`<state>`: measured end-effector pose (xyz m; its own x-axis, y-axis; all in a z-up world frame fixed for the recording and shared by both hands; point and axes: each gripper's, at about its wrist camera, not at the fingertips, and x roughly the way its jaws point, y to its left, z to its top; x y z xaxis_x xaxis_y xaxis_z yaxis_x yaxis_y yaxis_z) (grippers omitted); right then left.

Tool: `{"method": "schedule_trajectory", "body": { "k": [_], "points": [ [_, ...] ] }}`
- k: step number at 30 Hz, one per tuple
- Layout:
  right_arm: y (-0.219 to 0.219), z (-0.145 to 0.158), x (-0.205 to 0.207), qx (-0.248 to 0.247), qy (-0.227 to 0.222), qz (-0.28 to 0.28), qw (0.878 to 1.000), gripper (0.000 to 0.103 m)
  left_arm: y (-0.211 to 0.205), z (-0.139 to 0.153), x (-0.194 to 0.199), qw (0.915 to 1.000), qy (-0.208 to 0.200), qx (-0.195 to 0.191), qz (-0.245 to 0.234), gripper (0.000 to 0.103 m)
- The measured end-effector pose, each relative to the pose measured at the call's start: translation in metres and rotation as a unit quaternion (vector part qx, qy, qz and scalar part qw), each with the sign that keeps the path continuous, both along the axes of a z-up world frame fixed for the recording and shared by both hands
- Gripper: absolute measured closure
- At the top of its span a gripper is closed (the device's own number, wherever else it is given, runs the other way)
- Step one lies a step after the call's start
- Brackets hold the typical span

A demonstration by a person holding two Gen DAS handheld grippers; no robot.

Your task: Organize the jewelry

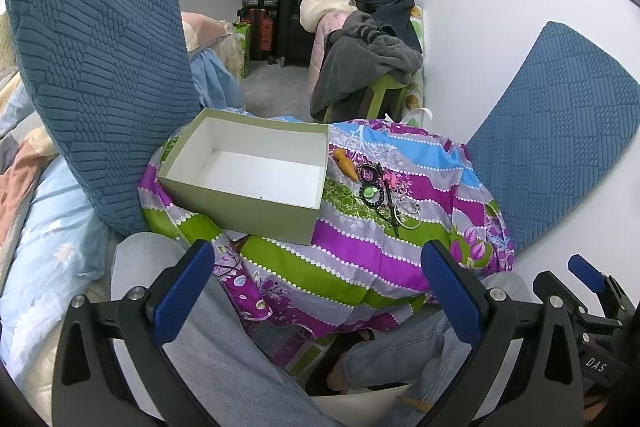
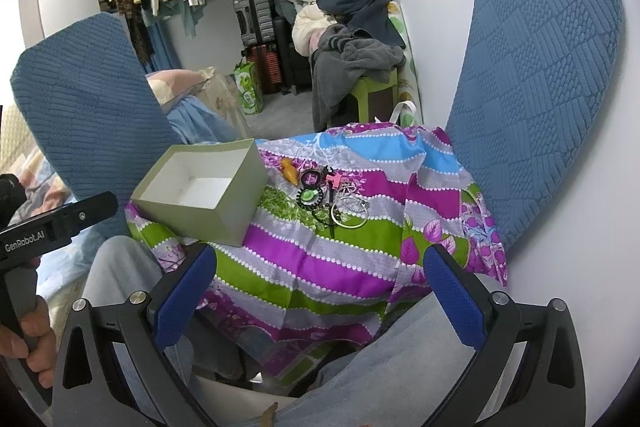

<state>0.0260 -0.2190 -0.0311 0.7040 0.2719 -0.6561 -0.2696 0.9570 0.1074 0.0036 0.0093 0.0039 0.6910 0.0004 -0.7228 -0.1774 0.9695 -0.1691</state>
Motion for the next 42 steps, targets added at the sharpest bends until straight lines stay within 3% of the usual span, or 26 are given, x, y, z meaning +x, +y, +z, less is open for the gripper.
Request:
{"method": "schedule_trajectory", "body": {
  "k": [4, 8, 27, 31, 37, 40, 42],
  "points": [
    [-0.003, -0.002, 0.002, 0.014, 0.006, -0.002, 1.0, 0.0, 0.0, 0.0, 0.0, 1.0, -0.002, 0.001, 0.001, 0.001],
    [-0.001, -0.007, 0.007, -0.012, 0.011, -0.005, 1.0, 0.0, -0.002, -0.001, 0.001, 1.0, -0.004, 0.008, 0.002, 0.001],
    [-0.004, -0.004, 0.03, 0.016, 0.001, -0.009, 1.0, 0.001, -0.012, -0.009, 0.029, 0.9997, 0.005, -0.006, -0.024, 0.001],
    [-0.007, -0.011, 0.035, 0.009, -0.009, -0.003, 1.0, 0.006, -0.014, -0.019, 0.039, 0.9992, 0.018, -0.013, -0.032, 0.001],
    [-0.01, -0.039, 0.058, 0.017, -0.009, -0.005, 1.0, 0.022, -0.023, -0.041, 0.062, 0.9967, 0.039, -0.008, -0.071, 0.002],
    [-0.011, -0.057, 0.073, 0.014, -0.006, -0.015, 1.0, 0.031, -0.027, -0.051, 0.075, 0.994, 0.051, -0.026, -0.094, 0.015],
    [-0.011, -0.067, 0.084, 0.015, -0.001, -0.013, 1.0, 0.031, -0.033, -0.057, 0.086, 0.9914, 0.056, -0.038, -0.112, 0.02]
  ]
}}
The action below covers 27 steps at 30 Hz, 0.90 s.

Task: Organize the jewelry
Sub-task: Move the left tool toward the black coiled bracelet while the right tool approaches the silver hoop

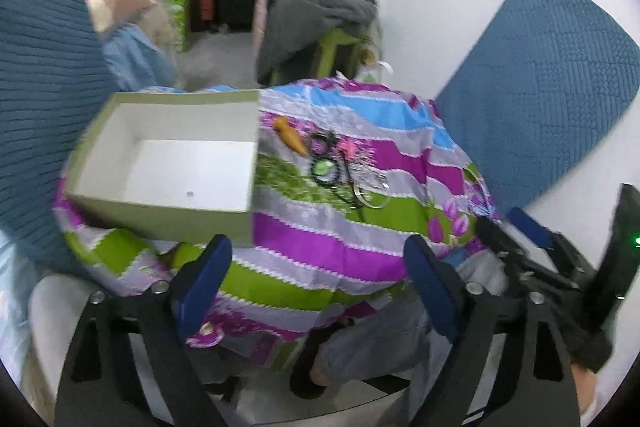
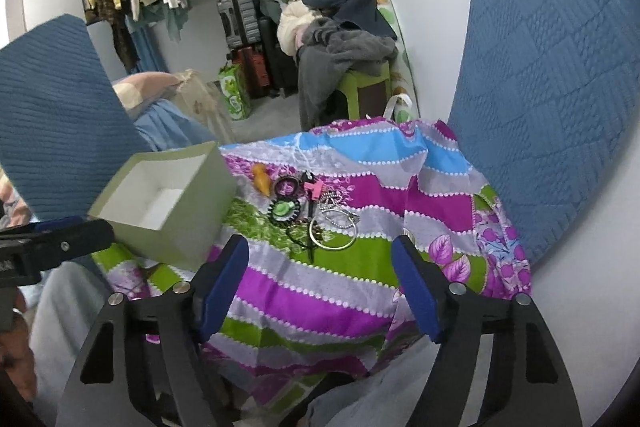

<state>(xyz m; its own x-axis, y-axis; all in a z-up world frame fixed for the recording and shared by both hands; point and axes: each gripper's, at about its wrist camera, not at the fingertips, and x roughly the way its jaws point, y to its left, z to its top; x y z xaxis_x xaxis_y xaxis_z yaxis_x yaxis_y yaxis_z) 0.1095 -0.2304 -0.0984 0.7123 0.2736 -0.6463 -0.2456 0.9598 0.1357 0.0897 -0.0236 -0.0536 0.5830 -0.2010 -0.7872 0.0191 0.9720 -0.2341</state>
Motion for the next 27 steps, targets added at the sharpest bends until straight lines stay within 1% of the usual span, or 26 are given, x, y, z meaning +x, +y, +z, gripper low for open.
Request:
{"method": "schedule_trajectory", "body": {
  "k": [1, 2, 5, 7, 9, 11, 13, 16, 17, 18, 21, 24, 26, 27],
  "points": [
    [0.0, -0.006, 0.006, 0.006, 0.002, 0.006, 1.0, 0.031, -0.003, -0.004, 0.006, 1.0, 0.001, -0.002, -0.005, 0.025],
    [0.001, -0.014, 0.013, 0.009, 0.005, 0.009, 1.0, 0.031, -0.004, -0.006, 0.011, 1.0, 0.0, -0.004, -0.006, 0.026],
    [0.005, -0.033, 0.03, -0.004, 0.002, 0.017, 1.0, 0.03, -0.01, -0.019, 0.033, 0.9996, 0.01, -0.021, -0.014, 0.034],
    [0.006, -0.046, 0.043, 0.001, 0.017, 0.024, 1.0, 0.03, -0.017, -0.028, 0.047, 0.9993, 0.016, -0.024, -0.021, 0.04],
    [0.005, -0.06, 0.056, 0.007, 0.031, 0.028, 0.999, 0.03, -0.021, -0.037, 0.061, 0.999, 0.024, -0.028, -0.026, 0.041],
    [0.006, -0.071, 0.069, 0.004, 0.04, 0.031, 0.999, 0.03, -0.024, -0.047, 0.075, 0.9981, 0.031, -0.042, -0.033, 0.045],
    [0.006, -0.078, 0.077, 0.003, 0.042, 0.035, 0.999, 0.03, -0.027, -0.055, 0.087, 0.998, 0.034, -0.039, -0.035, 0.053],
    [0.008, -0.091, 0.092, 0.0, 0.049, 0.05, 0.998, 0.03, -0.031, -0.07, 0.104, 0.9966, 0.045, -0.054, -0.044, 0.056],
    [0.009, -0.095, 0.095, -0.003, 0.051, 0.053, 0.997, 0.029, -0.033, -0.076, 0.11, 0.9965, 0.047, -0.053, -0.044, 0.059],
    [0.01, -0.099, 0.1, -0.005, 0.052, 0.055, 0.997, 0.029, -0.035, -0.083, 0.118, 0.9965, 0.053, -0.048, -0.042, 0.065],
    [0.011, -0.109, 0.112, -0.006, 0.06, 0.062, 0.996, 0.03, -0.038, -0.102, 0.137, 0.9957, 0.07, -0.049, -0.036, 0.073],
    [0.012, -0.117, 0.122, -0.017, 0.065, 0.063, 0.996, 0.029, -0.042, -0.116, 0.15, 0.9967, 0.073, -0.024, -0.027, 0.074],
    [0.011, -0.124, 0.131, -0.013, 0.077, 0.065, 0.995, 0.029, -0.043, -0.124, 0.157, 0.9972, 0.072, -0.006, -0.018, 0.074],
    [0.011, -0.128, 0.136, -0.009, 0.084, 0.067, 0.994, 0.029, -0.043, -0.128, 0.162, 0.9974, 0.071, 0.009, -0.01, 0.074]
  ]
}}
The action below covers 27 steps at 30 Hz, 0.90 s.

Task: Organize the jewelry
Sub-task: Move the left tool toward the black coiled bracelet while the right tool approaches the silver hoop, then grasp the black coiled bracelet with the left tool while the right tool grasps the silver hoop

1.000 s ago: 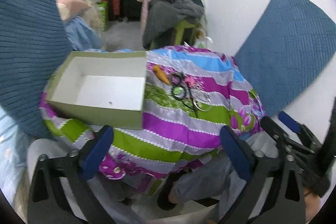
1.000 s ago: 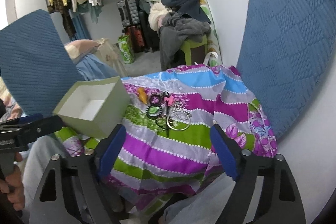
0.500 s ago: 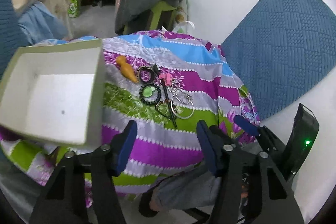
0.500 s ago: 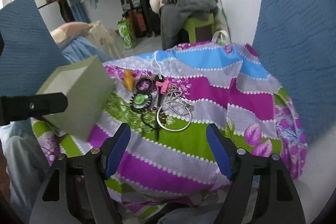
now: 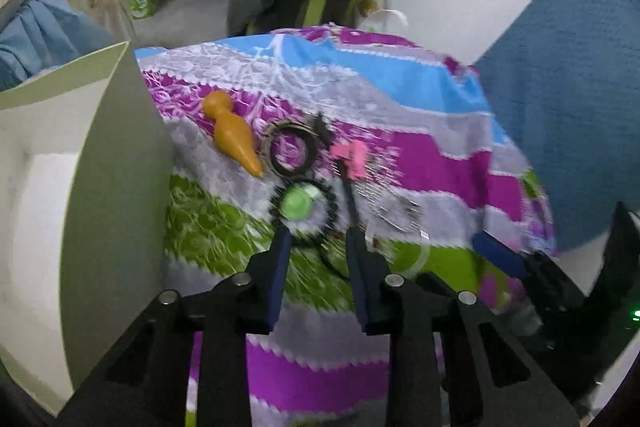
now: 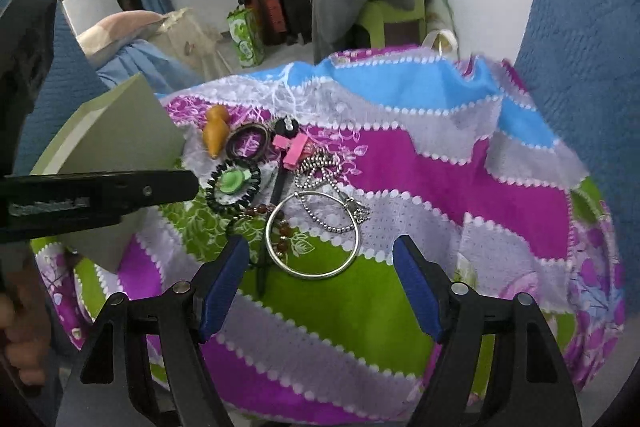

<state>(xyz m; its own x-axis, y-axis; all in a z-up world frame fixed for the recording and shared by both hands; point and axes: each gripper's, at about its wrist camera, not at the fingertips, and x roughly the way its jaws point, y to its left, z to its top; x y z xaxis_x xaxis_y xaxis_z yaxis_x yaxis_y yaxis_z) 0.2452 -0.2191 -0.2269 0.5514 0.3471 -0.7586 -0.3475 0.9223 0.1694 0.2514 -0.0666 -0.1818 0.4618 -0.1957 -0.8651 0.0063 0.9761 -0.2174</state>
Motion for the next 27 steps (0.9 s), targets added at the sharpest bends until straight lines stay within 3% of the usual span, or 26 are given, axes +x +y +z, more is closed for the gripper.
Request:
{"method": "schedule_trajectory", "body": {
  "k": [8, 12, 15, 17, 20, 27],
  "points": [
    [0.005, -0.023, 0.025, 0.015, 0.042, 0.028, 0.999, 0.022, 0.004, -0.03, 0.023, 0.9981, 0.015, 0.058, 0.017, 0.074],
    [0.018, -0.028, 0.026, -0.017, 0.031, 0.049, 0.998, 0.021, 0.004, -0.039, 0.03, 0.9989, 0.018, 0.044, -0.003, 0.074],
    [0.028, -0.035, 0.024, -0.06, 0.02, 0.06, 0.996, 0.02, 0.001, -0.043, 0.034, 0.9987, 0.016, 0.046, -0.016, 0.08],
    [0.035, -0.036, 0.022, -0.078, 0.007, 0.067, 0.995, 0.026, -0.002, -0.043, 0.035, 0.9985, 0.011, 0.049, -0.02, 0.082],
    [0.035, -0.034, 0.021, -0.075, 0.003, 0.066, 0.995, 0.037, -0.003, -0.042, 0.032, 0.9987, 0.009, 0.045, -0.023, 0.083],
    [0.03, -0.031, 0.023, -0.058, 0.019, 0.055, 0.997, 0.037, 0.004, -0.031, 0.02, 0.9998, 0.007, 0.014, -0.015, 0.083]
  ]
}}
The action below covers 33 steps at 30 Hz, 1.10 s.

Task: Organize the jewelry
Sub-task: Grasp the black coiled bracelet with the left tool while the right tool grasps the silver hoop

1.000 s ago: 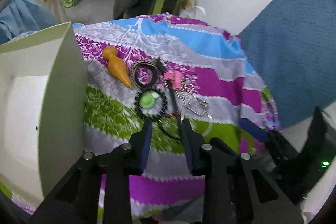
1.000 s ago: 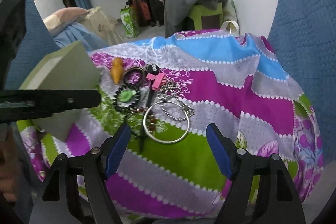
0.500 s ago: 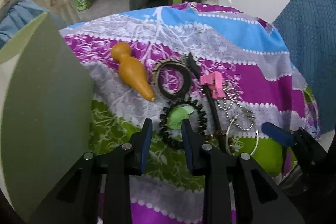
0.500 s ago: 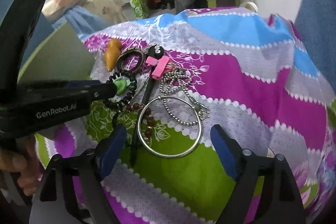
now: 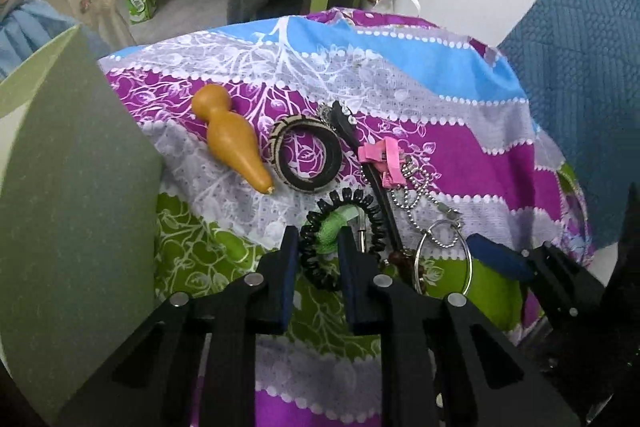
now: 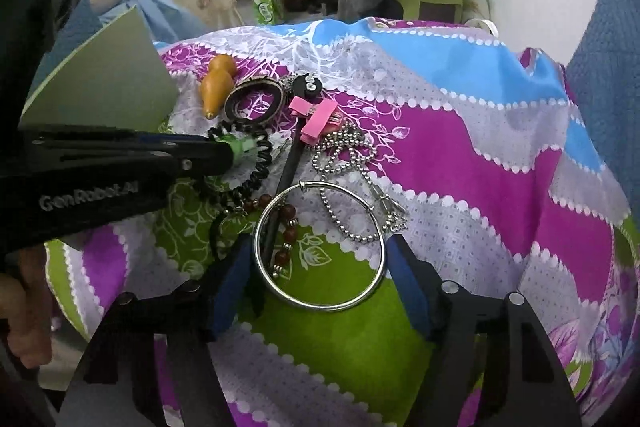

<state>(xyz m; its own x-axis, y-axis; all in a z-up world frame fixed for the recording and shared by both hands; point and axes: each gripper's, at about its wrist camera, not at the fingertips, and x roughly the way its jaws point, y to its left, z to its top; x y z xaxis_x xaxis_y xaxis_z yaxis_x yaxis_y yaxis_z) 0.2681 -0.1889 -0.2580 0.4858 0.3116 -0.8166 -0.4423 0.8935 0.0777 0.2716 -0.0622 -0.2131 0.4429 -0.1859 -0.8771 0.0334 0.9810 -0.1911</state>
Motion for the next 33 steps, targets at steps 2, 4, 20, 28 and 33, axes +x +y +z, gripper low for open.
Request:
{"method": "schedule_trajectory", "body": {
  "k": [2, 4, 20, 28, 33],
  "points": [
    [-0.001, 0.002, -0.002, -0.005, 0.001, -0.007, 1.0, 0.037, 0.001, 0.006, -0.003, 1.0, -0.001, -0.002, 0.003, 0.083],
    [-0.004, 0.005, -0.003, -0.002, 0.002, -0.013, 1.0, 0.037, 0.003, 0.012, -0.008, 1.0, 0.0, -0.005, 0.008, 0.083],
    [-0.016, 0.004, -0.026, 0.002, 0.042, -0.042, 0.998, 0.037, 0.019, 0.003, -0.054, 0.9943, 0.073, -0.054, 0.056, 0.083],
    [-0.021, 0.003, -0.028, 0.008, 0.049, -0.046, 0.998, 0.037, 0.015, -0.008, -0.071, 0.9911, 0.108, -0.047, 0.062, 0.065],
    [-0.022, 0.004, -0.029, 0.008, 0.049, -0.046, 0.998, 0.037, 0.021, 0.007, -0.077, 0.9937, 0.069, -0.046, 0.076, 0.056]
  ]
}}
